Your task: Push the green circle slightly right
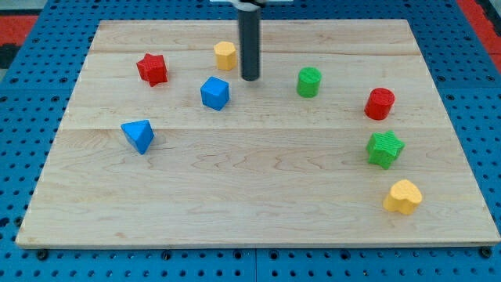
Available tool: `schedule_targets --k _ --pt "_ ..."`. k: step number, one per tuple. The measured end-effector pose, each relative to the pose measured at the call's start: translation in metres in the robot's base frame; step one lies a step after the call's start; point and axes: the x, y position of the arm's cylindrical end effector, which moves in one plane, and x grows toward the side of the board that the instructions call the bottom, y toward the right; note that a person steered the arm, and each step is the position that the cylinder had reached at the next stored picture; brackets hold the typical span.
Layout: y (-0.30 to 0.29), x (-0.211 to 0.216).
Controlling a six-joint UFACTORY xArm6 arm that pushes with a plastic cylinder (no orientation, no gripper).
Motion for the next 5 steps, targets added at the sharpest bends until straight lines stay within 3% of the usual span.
schedule_targets --k 2,4,5 --pt "0.092 0.022" --pt "0.089 -0.005" --pt "0.125 -0.005"
